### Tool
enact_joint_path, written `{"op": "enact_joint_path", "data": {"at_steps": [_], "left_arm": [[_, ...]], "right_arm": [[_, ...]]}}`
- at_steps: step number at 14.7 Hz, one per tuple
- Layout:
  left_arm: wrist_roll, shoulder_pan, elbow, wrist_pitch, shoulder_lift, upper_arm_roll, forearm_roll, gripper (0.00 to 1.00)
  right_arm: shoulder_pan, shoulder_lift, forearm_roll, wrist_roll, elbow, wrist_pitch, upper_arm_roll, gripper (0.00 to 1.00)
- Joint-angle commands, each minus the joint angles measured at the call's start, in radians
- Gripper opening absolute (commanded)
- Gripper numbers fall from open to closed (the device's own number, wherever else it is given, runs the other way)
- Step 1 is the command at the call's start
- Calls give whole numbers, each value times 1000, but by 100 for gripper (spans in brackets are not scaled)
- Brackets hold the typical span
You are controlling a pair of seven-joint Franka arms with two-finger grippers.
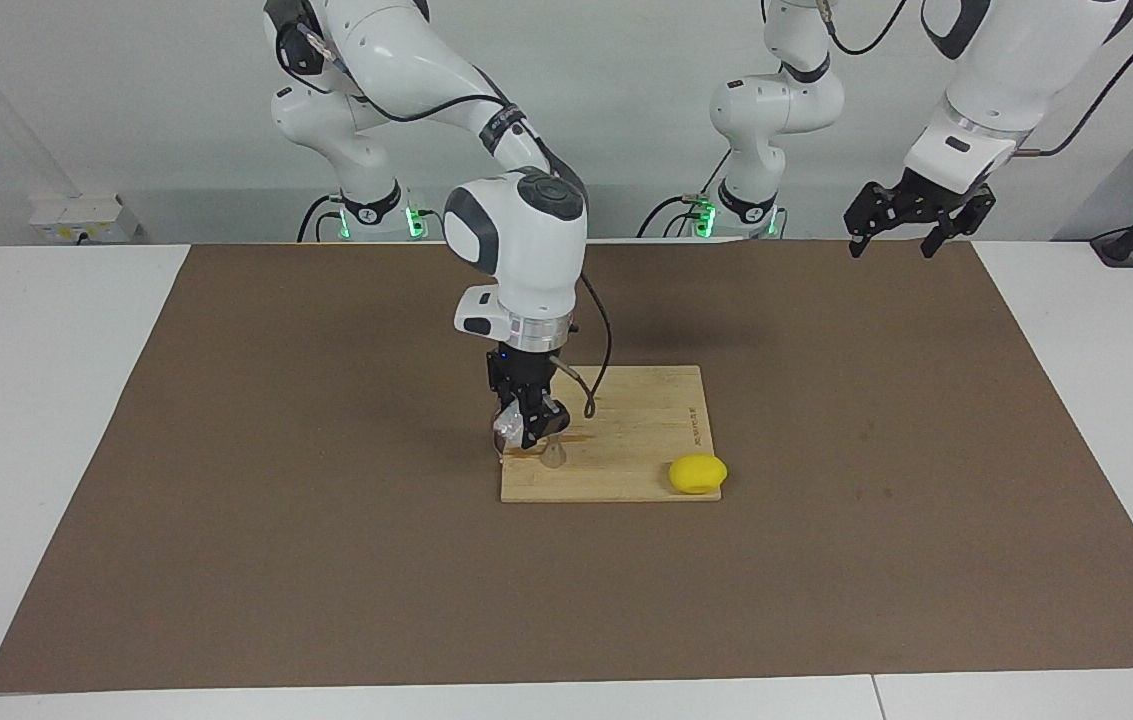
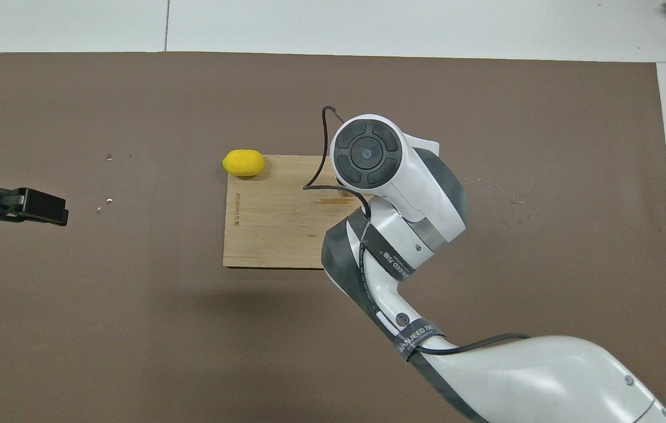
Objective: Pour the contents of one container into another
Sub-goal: 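Tilt the glass cup with the right gripper above the metal cup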
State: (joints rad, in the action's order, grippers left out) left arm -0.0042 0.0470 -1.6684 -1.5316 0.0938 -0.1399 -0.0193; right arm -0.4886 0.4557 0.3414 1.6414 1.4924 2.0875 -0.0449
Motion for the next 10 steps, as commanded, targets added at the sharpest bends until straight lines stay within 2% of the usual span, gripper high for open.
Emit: {"op": "enact_joint_path", "data": {"at_steps": [1, 10], "left_arm": [[1, -1, -21, 5, 23, 6, -7, 100], [1, -1, -21, 4, 23, 6, -7, 100]], "right_arm": [[1, -9, 56, -3, 11, 34, -1, 0], [-1, -15, 50, -11, 9, 17, -4, 0]]}}
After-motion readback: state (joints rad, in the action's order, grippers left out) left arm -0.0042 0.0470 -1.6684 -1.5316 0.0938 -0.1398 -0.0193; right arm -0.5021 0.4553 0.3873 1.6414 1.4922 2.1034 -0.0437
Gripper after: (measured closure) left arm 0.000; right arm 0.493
